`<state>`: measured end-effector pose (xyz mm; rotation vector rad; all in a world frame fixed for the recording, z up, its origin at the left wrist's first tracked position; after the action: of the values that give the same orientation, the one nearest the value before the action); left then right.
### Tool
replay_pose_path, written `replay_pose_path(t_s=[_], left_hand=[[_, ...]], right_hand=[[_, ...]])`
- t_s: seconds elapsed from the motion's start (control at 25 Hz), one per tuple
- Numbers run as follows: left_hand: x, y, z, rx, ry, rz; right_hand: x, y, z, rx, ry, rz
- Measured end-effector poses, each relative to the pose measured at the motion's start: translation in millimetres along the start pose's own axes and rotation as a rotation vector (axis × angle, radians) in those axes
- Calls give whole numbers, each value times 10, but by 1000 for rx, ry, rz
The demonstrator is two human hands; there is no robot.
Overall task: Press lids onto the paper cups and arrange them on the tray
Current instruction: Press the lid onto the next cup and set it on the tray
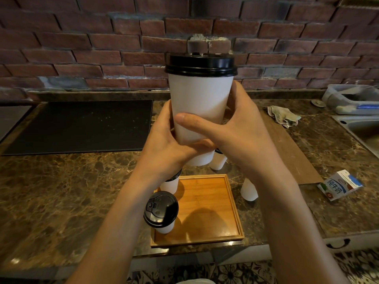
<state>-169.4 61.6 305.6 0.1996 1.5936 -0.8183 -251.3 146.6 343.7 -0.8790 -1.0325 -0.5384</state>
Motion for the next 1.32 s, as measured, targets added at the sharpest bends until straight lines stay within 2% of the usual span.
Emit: replay_pose_path(t_s=[0.36,0.88,1.0,1.32], left_hand=[[-154,-33,-9,99,7,-12],[-96,43,-103,277,66,83],[-75,62,-115,292,81,90],[-33,22,-50,182,74,57]], right_hand=[[130,-23,63,-17,-91,59],[44,-25,-45,245,-381,-32],[17,-6,-56,272,-356,-40],[94,-6,-18,203,-197,15]])
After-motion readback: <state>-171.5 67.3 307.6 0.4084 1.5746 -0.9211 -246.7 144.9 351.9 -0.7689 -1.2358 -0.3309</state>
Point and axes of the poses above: each hand's wrist, its own y-axis away from the middle knuckle, its own z-axis out of the back of the hand, x = y × z, the point moved 10 cm from there along -y, towards the middle knuckle, and after that the axes turned 14 degrees about -x, right-handed, at the moved point
